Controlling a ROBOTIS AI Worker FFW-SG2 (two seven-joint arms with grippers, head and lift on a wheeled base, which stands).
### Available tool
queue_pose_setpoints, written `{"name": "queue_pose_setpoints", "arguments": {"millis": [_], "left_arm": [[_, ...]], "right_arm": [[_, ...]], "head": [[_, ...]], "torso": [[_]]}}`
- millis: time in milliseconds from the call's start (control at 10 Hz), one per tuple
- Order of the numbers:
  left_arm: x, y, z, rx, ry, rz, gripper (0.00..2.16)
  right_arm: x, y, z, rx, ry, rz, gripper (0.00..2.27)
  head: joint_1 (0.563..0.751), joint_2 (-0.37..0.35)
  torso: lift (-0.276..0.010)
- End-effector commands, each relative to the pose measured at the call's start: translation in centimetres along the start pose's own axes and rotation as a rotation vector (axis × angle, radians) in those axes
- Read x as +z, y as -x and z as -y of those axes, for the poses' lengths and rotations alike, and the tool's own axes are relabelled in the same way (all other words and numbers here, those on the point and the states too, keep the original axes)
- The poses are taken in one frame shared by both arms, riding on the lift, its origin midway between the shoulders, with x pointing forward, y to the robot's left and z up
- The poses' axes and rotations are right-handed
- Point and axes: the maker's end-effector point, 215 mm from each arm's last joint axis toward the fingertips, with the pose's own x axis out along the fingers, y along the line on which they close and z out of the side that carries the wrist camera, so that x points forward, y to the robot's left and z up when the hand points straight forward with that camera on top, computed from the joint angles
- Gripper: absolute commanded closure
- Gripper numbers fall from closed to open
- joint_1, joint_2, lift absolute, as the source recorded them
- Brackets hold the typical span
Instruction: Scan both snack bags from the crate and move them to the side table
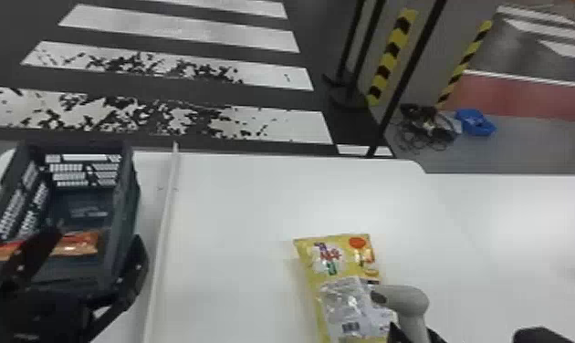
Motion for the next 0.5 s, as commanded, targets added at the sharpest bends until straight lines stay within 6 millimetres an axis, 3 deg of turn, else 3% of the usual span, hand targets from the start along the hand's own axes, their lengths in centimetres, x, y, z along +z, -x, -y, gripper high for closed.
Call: {"name": "queue_pose_setpoints", "arguments": {"millis": [0, 200, 400], "left_arm": [[-0.1, 0.0, 0.4, -0.007, 0.006, -0.001, 0.0], [0.3, -0.2, 0.9, -0.016, 0.011, 0.005, 0.0], [0.0, 0.1, 0.9, -0.016, 0.011, -0.001, 0.0]], "right_arm": [[-0.7, 1.0, -3.2, 0.038, 0.046, 0.009, 2.24], [-2.3, 0.9, -5.1, 0.037, 0.131, -0.01, 2.24], [-4.6, 0.0, -5.8, 0.039, 0.178, -0.041, 2.24]], "head": [[0.695, -0.193], [0.695, -0.143], [0.695, -0.125]], "torso": [[-0.095], [-0.095], [-0.095]]}}
